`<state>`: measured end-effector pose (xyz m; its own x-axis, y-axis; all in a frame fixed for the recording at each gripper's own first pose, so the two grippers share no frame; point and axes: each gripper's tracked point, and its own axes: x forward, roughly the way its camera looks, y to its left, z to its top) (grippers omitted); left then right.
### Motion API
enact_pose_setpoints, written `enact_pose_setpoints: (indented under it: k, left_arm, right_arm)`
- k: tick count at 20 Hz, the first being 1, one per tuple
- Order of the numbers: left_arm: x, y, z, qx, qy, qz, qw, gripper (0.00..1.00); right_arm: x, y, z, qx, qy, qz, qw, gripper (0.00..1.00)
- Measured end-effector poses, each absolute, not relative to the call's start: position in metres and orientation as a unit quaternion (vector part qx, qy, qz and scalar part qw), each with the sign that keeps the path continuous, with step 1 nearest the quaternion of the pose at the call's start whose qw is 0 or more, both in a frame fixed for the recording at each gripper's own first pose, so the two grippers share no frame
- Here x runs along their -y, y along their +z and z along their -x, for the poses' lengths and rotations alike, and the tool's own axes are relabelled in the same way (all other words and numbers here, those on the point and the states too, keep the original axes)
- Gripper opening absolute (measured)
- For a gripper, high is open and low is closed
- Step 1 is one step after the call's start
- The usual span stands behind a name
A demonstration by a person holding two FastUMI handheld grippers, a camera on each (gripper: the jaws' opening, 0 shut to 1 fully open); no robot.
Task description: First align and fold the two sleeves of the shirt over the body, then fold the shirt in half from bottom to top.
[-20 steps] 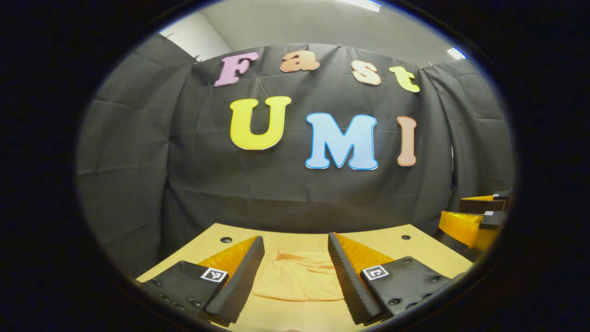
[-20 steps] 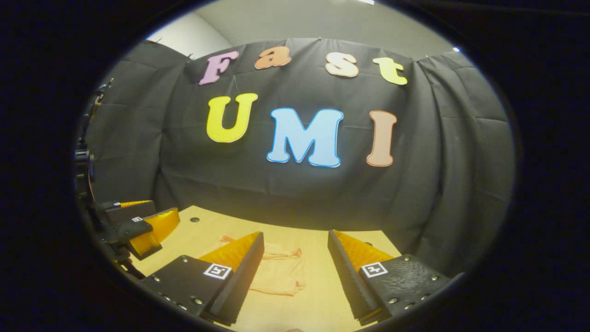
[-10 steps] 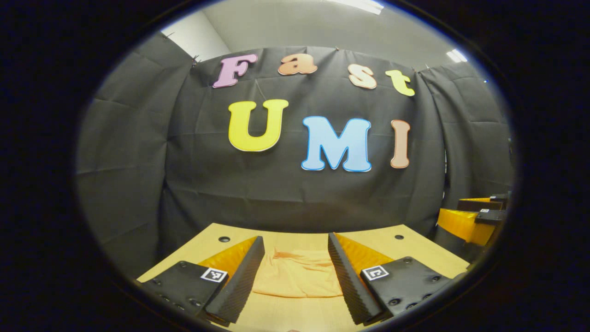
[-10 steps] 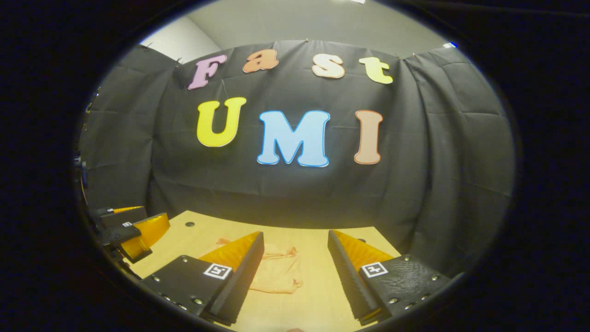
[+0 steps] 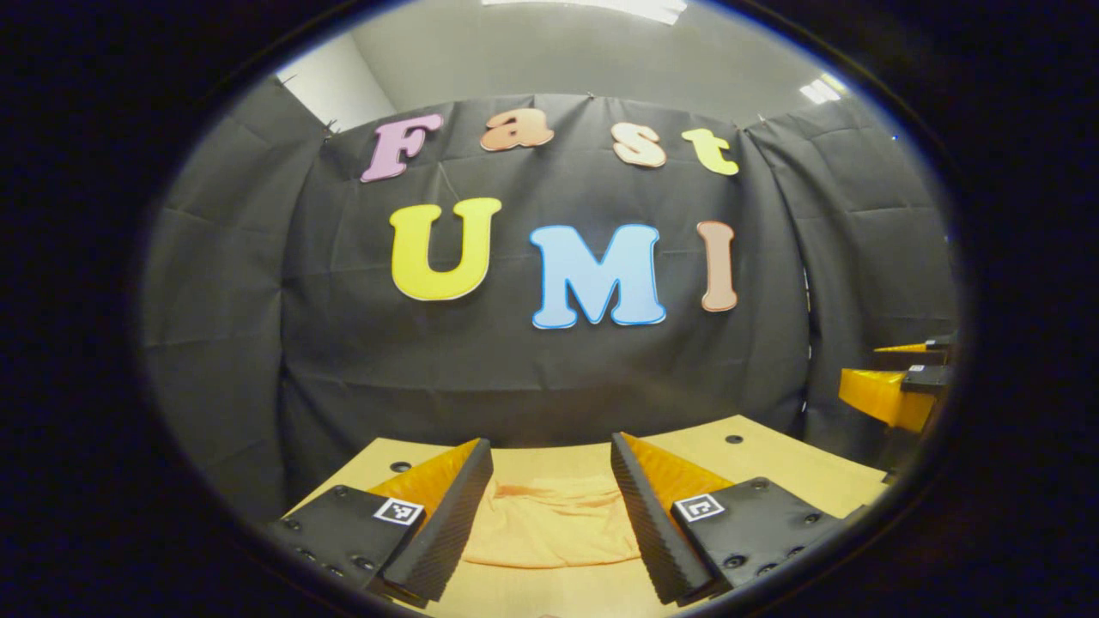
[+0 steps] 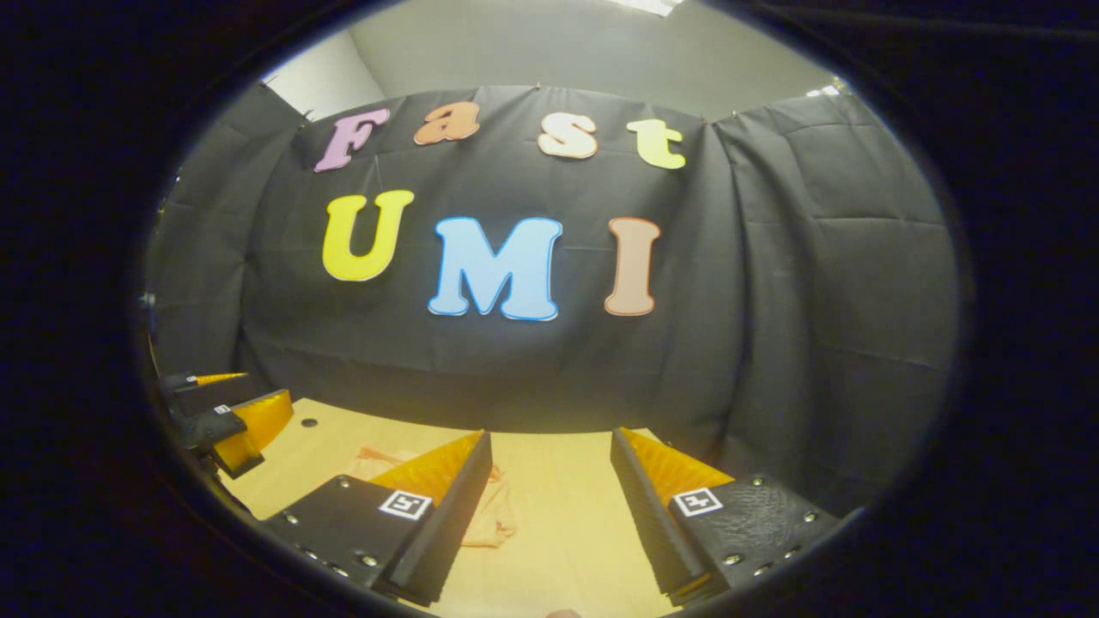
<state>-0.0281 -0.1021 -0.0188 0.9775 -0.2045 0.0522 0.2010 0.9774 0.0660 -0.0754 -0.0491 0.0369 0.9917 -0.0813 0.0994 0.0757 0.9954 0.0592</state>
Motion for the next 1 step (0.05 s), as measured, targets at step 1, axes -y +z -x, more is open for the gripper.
enact_pose_setpoints:
  k: [1]
  left_arm:
    - [0.1211,-0.0268,0.0290,0.024,-0.111,-0.024,0.993,0.91]
  right_arm:
    - [0.0666,0.0357,0.0770,0.058,-0.045,-0.027,0.997,0.87]
